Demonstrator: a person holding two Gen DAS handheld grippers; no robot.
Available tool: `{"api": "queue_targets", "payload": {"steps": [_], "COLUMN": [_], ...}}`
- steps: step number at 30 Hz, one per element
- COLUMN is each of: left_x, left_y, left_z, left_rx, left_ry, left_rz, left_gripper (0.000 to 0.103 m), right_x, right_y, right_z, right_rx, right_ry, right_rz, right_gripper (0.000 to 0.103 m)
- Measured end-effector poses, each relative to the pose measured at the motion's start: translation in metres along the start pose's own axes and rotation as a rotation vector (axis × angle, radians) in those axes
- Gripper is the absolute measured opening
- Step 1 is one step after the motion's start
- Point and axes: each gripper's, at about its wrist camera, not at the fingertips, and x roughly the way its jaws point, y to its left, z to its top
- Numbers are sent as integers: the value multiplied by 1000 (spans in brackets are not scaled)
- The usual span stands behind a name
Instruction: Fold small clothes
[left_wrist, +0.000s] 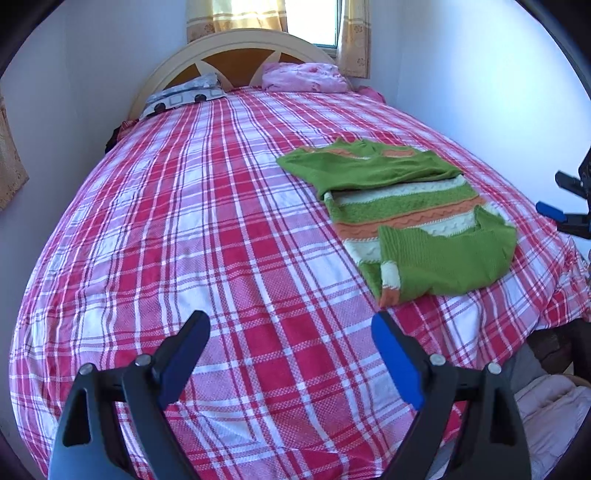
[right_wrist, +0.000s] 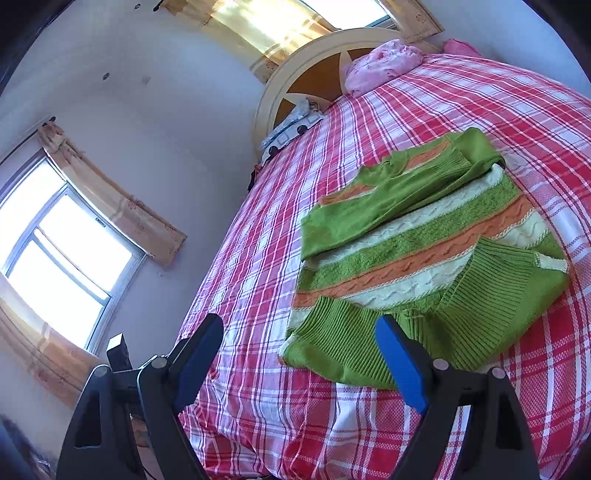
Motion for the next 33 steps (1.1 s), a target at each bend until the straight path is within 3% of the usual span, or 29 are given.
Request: {"api": "queue_targets", "payload": {"steps": [9, 15, 17, 20, 27, 33], "left_x": [9, 33, 42, 55, 109, 161], "left_y": [-18, -44, -53, -69, -101, -109], "left_z": [22, 35, 38, 43, 61, 72], "left_rx": [-40, -14, -14, 7, 87, 57], "left_ry": [-23, -4, 8, 21, 110, 193], "left_rz": [-61, -120, -147, -193, -190, -268], "left_gripper": [92, 92, 92, 92, 92, 90], "right_x": [-35, -72, -74, -68, -11, 34], "right_y": [-37, -63, -73, -92, -119, -139], "right_z": [-4, 3, 7, 16, 42, 56], "right_rx": [53, -49, -92, -99, -247, -351], "right_ry": [-87, -154, -143, -120, 21, 127], "right_rz": [5, -145, -212, -222, -302, -319], "right_gripper": [86, 86, 86, 85, 84, 84]}}
